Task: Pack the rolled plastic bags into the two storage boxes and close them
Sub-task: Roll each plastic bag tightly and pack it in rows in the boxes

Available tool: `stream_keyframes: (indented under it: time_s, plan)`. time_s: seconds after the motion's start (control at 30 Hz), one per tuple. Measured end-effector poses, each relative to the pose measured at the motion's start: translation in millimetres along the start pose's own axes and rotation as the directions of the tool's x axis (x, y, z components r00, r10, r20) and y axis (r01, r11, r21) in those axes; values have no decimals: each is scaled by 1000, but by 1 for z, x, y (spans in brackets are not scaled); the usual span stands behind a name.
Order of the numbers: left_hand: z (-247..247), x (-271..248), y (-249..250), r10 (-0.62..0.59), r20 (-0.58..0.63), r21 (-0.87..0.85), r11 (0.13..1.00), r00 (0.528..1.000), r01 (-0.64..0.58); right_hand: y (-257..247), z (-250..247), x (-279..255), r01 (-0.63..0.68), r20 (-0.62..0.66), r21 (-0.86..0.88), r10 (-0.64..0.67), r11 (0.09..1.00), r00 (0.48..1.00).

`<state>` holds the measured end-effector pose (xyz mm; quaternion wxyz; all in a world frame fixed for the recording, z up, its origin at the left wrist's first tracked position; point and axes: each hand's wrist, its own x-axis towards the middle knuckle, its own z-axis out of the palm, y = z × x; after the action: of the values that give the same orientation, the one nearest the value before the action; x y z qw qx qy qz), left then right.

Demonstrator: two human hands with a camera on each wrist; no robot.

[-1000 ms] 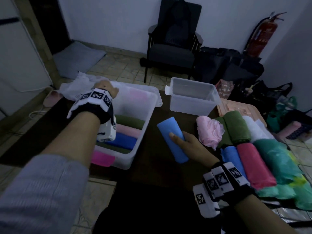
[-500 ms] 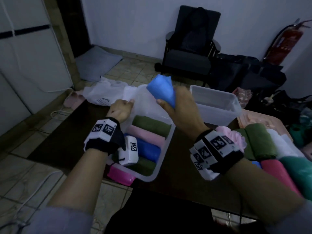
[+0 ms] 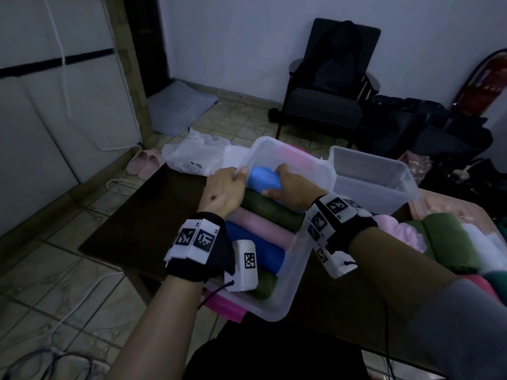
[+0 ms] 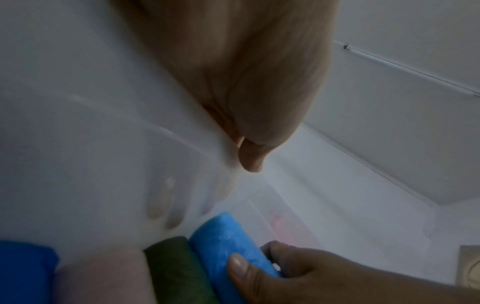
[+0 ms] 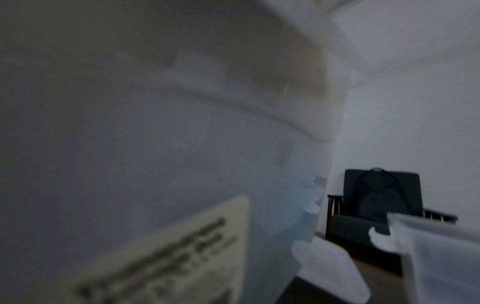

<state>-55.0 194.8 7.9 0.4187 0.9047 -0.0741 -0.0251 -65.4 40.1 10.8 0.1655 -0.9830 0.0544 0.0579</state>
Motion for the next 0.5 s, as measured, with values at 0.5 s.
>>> stream_keyframes:
  time_s: [0.5]
  plan:
    - [0,1,-3,3,-51,45,999,999,0,-4,15,-15,85,-88,-238,-108,968,990]
